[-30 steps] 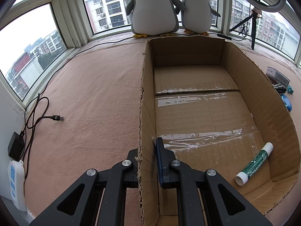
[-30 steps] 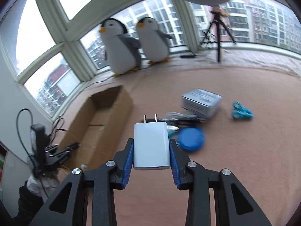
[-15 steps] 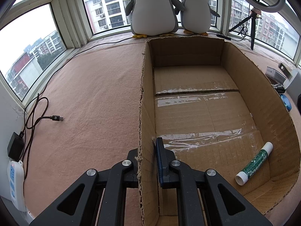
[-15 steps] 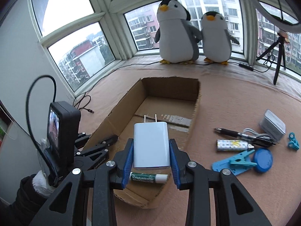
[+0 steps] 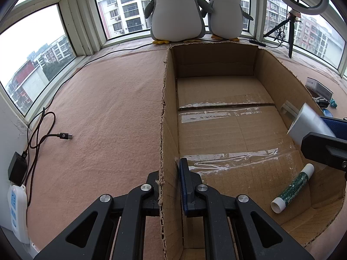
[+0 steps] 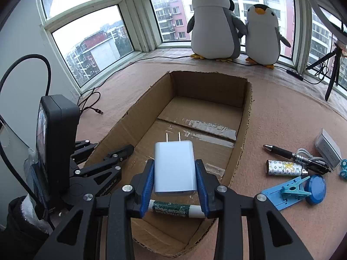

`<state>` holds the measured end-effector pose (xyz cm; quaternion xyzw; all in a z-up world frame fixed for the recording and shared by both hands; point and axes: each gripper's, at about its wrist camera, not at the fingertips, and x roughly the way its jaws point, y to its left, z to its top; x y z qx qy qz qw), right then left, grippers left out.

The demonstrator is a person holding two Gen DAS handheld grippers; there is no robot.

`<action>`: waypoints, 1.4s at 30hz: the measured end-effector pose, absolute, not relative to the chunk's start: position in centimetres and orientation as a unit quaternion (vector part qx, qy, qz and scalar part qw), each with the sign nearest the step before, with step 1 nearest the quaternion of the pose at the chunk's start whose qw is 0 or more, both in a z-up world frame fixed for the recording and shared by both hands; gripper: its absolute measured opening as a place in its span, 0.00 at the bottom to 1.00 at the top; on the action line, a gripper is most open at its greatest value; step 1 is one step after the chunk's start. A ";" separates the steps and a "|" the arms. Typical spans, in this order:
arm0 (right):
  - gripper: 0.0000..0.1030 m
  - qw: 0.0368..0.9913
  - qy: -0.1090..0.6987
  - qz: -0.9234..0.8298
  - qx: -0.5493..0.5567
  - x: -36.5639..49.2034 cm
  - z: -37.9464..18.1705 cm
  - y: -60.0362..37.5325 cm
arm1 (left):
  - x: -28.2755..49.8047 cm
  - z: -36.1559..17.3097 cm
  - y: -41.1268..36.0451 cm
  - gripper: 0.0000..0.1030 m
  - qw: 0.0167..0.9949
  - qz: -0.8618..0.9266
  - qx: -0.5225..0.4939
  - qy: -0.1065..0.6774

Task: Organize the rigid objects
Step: 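Carry the white charger into the box and release it, then grasp the blue clothespin clip with the right tool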

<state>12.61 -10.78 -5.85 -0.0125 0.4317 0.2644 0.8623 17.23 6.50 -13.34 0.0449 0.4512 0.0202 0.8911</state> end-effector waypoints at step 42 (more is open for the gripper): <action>0.74 0.902 0.419 -0.024 0.105 15.3 -7.3 -39.1 | 17.5 -13.5 6.7 0.10 0.889 0.026 0.044 0.455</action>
